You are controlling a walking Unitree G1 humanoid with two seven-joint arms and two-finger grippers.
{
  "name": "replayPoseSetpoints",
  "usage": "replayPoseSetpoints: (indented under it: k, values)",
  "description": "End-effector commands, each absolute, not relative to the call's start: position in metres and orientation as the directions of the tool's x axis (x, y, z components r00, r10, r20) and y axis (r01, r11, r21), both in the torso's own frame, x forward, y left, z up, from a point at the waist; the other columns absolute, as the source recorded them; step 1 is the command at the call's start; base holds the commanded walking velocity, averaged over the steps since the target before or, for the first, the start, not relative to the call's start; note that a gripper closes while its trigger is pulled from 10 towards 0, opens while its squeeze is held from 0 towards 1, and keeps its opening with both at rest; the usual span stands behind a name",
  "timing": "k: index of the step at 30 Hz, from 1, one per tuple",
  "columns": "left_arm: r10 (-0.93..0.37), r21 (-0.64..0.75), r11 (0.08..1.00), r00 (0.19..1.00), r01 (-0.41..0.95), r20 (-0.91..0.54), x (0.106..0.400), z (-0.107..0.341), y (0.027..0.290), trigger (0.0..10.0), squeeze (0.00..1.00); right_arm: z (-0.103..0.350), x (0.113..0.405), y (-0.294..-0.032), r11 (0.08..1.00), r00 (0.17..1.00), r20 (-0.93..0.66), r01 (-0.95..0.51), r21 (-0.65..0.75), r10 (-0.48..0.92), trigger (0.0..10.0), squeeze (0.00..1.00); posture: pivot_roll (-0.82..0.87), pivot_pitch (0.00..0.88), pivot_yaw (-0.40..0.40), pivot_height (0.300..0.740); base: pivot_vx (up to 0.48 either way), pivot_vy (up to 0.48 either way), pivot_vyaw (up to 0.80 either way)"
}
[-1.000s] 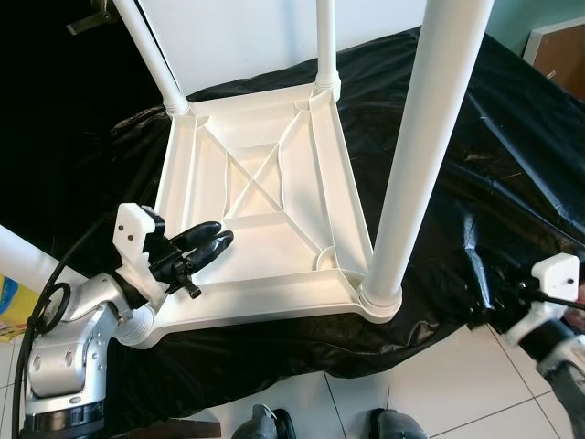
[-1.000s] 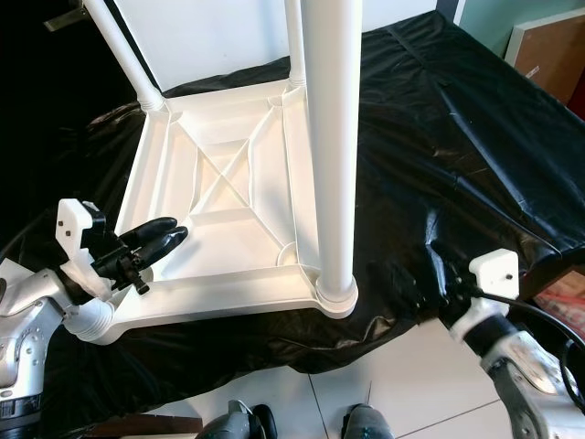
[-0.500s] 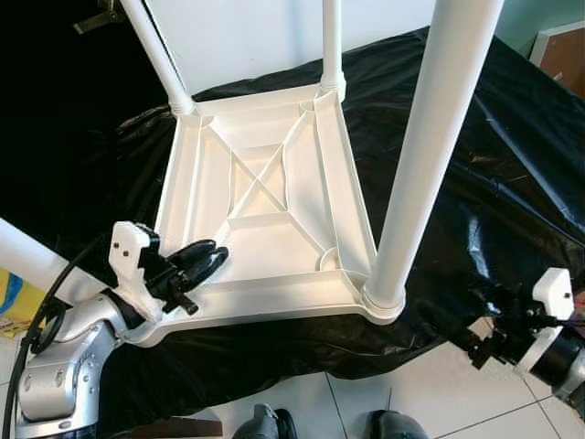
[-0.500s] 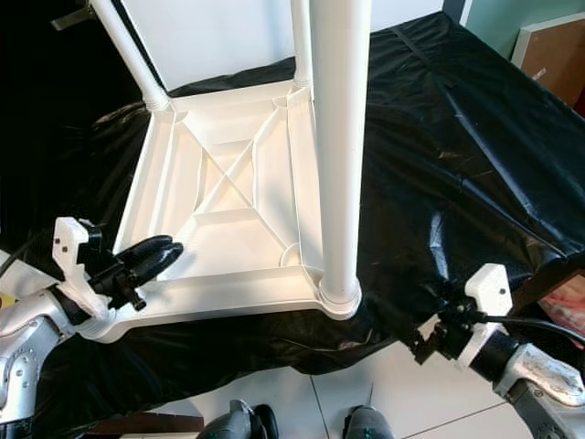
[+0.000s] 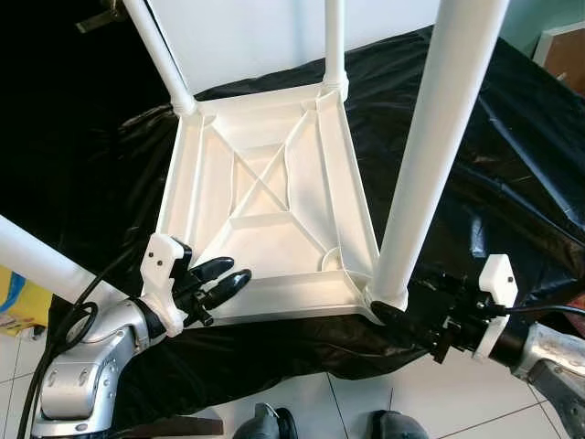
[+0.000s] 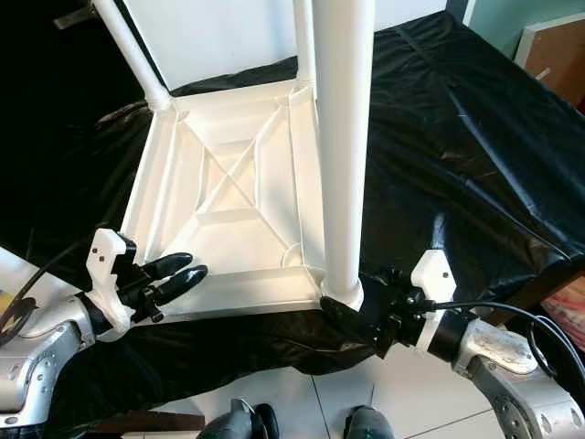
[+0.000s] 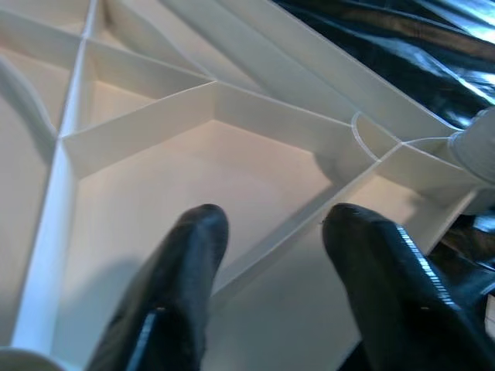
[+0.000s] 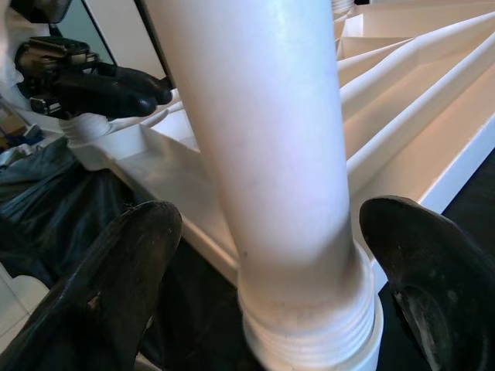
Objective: Building children table
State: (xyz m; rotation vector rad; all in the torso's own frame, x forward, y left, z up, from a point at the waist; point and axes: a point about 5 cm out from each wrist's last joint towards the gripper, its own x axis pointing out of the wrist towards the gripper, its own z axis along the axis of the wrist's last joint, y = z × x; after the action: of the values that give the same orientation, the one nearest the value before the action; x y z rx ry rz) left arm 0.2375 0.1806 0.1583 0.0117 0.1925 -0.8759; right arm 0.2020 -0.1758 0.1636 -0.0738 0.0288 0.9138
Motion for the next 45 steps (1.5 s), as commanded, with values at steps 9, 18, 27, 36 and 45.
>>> replayPoseSetpoints:
  k: [9,18,27,36,45]
  values:
    - [-0.682,0.048,0.710,0.703,0.703,-0.204,0.248,0.166,0.192,10.0,0.00,0.156,0.223,-0.162,0.664,0.670,-0.045,-0.740,-0.106,0.741,10.0,0.00,-0.06,0.147,0.141,0.740,0.000,0.000,0.00]
    - [-0.684,0.126,0.689,0.699,0.713,-0.209,0.260,0.170,0.183,10.0,0.00,0.157,0.241,-0.160,0.699,0.710,-0.028,-0.699,-0.152,0.704,10.0,0.00,-0.05,0.148,0.121,0.740,0.000,0.000,0.00]
    - [-0.723,0.175,0.660,0.681,0.731,-0.119,0.290,0.179,0.149,10.0,0.00,0.157,0.277,-0.170,0.757,0.783,-0.025,-0.608,-0.242,0.621,10.0,0.00,-0.07,0.138,0.093,0.740,0.000,0.000,0.00]
    - [-0.756,0.183,0.634,0.652,0.751,-0.055,0.307,0.184,0.114,10.0,0.00,0.160,0.307,-0.178,0.812,0.839,0.005,-0.524,-0.257,0.544,10.0,0.00,-0.08,0.122,0.064,0.740,0.000,0.000,0.00]
    - [-0.770,0.156,0.625,0.637,0.765,-0.037,0.314,0.181,0.097,10.0,0.00,0.157,0.320,-0.193,0.859,0.888,0.020,-0.438,-0.266,0.459,10.0,0.00,-0.10,0.117,0.057,0.740,0.000,0.000,0.00]
